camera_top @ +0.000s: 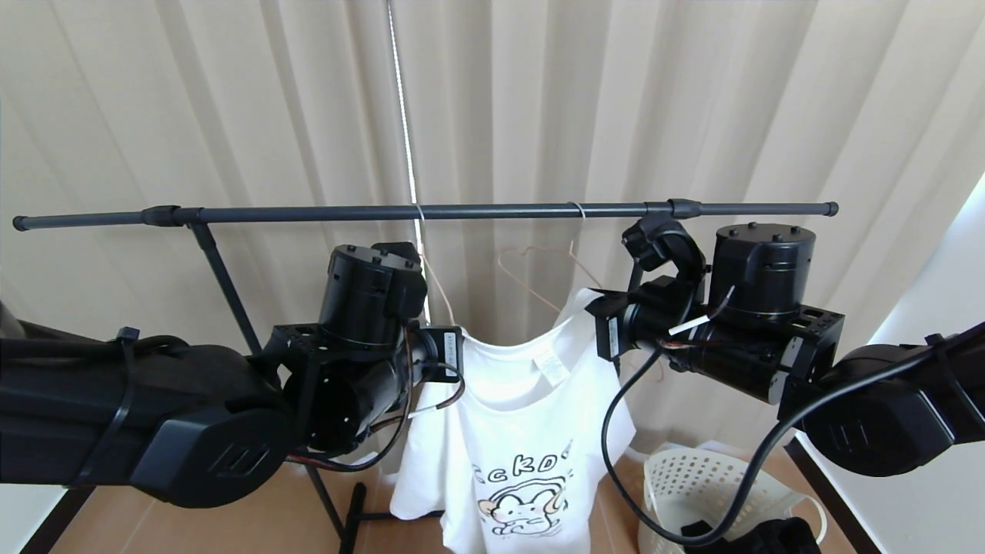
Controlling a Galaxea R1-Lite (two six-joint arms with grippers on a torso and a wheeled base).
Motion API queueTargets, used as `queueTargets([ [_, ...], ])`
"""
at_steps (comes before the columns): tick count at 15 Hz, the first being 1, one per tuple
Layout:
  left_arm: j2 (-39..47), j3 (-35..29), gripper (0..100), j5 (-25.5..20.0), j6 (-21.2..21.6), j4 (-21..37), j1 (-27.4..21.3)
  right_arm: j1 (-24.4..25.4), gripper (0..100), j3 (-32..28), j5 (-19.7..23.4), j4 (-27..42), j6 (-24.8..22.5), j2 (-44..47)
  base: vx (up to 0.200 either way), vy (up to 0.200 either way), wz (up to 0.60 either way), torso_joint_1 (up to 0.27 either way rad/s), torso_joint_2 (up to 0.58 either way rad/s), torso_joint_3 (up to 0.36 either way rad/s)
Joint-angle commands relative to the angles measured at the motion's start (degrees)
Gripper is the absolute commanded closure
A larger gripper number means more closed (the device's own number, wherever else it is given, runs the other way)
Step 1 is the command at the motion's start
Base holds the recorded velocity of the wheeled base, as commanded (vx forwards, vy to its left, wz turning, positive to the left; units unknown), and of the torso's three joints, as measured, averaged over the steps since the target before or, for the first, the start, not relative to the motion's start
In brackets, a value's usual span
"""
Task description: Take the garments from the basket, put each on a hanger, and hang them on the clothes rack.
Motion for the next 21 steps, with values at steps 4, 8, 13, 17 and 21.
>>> queueTargets([
  [4, 0.1, 0.1, 0, -0.1, 0.0, -0.1, 0.0, -0.1, 100, -0.1, -0.1, -0.1, 0.0, 0.1, 0.0, 0.0, 0.0, 0.0, 0.0, 0.0],
  [8, -1.3, 0.9, 0, -6.4, -0.1, -0.1, 2.5, -1.0, 100, -0.6, -0.1, 0.0, 0.0, 0.0, 0.0, 0.0, 0.0, 0.0, 0.0, 0.0],
  [13, -5.7, 3.7, 0, -25.8, -0.3, 0.1, 9.6, -1.2, 100, -0.8, -0.1, 0.0, 0.0, 0.2, 0.0, 0.0, 0.0, 0.0, 0.0, 0.0],
  [17, -5.4, 3.6, 0, -25.6, -0.3, 0.1, 9.6, -1.3, 100, -0.8, -0.1, -0.1, 0.0, -0.3, 0.0, 0.0, 0.0, 0.0, 0.0, 0.0],
  [21, -3.7, 3.0, 0, -24.8, -0.3, 0.1, 9.7, -1.9, 100, 1.5, 0.0, 0.6, -0.3, -5.5, 0.0, 0.0, 0.0, 0.0, 0.0, 0.0],
])
